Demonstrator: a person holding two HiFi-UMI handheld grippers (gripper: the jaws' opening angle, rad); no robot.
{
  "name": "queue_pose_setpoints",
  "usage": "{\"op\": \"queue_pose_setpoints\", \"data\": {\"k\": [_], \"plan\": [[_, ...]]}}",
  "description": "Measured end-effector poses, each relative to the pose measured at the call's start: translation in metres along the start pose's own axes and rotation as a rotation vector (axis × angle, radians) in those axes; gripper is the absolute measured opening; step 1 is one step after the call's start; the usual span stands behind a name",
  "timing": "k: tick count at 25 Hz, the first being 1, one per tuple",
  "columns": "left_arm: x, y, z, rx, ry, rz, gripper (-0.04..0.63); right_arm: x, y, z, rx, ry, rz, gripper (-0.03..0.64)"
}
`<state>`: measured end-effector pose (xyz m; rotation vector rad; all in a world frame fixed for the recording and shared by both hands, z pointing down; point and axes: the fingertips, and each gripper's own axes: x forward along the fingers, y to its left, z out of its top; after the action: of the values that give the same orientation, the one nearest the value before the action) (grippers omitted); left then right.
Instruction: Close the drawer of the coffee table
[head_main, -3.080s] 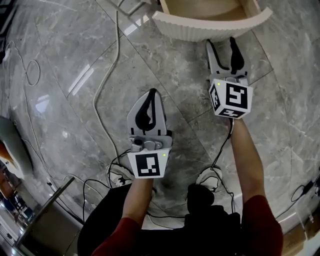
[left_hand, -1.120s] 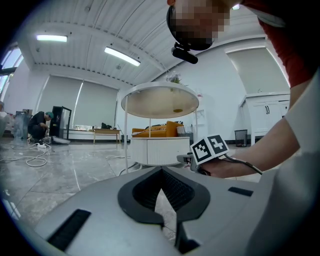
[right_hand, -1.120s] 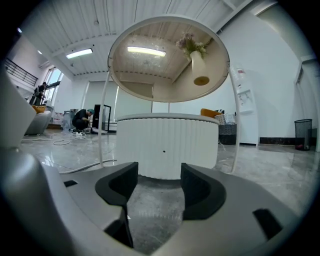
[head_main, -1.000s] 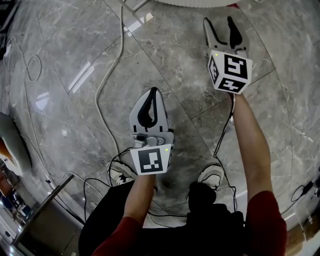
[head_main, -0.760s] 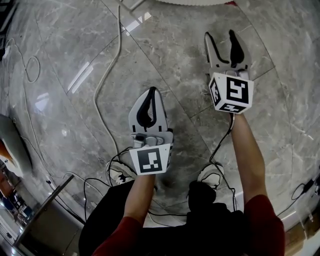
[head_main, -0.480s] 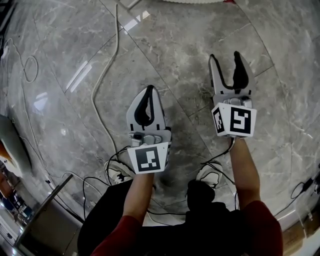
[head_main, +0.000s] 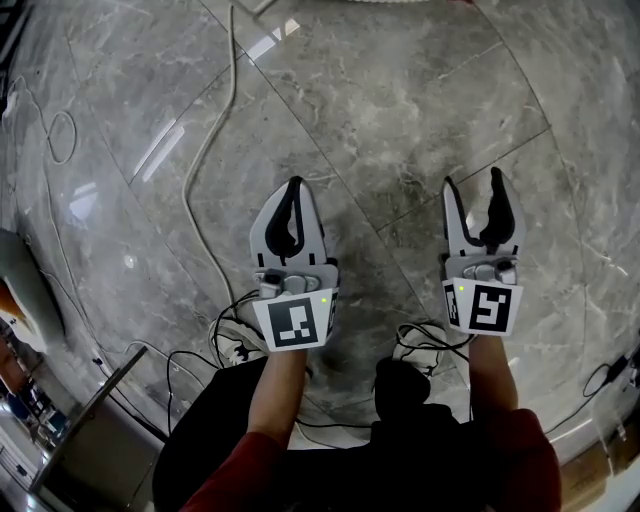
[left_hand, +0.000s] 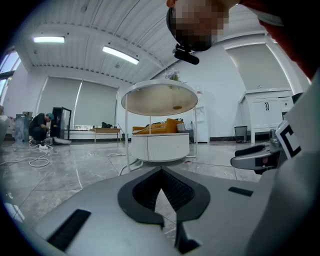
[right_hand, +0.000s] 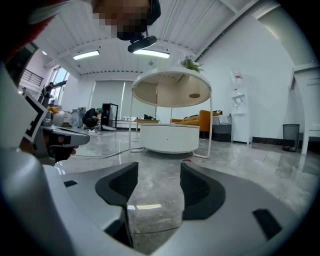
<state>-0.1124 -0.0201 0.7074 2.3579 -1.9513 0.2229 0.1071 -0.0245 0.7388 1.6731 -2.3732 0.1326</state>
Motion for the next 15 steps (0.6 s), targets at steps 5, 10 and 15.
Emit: {"op": "queue_pose_setpoints", "data": {"k": [5,10,15], "plan": [[0.000,-0.002,0.010,0.004,-0.047,-0.007,0.012,-0.005,0.003,-0.006,0.038,0.011,0.005,0.267],[-0.003,-0.001,0.004,0.020,-0.008,-0.012,0.012,-0.004,0.004,-0.002,0.039,-0.001,0.005,0.204],[-0.001,0.002,0.012,0.010,-0.032,-0.008,0.012,0.000,0.007,-0.001,0.016,0.022,0.024,0.074]]}}
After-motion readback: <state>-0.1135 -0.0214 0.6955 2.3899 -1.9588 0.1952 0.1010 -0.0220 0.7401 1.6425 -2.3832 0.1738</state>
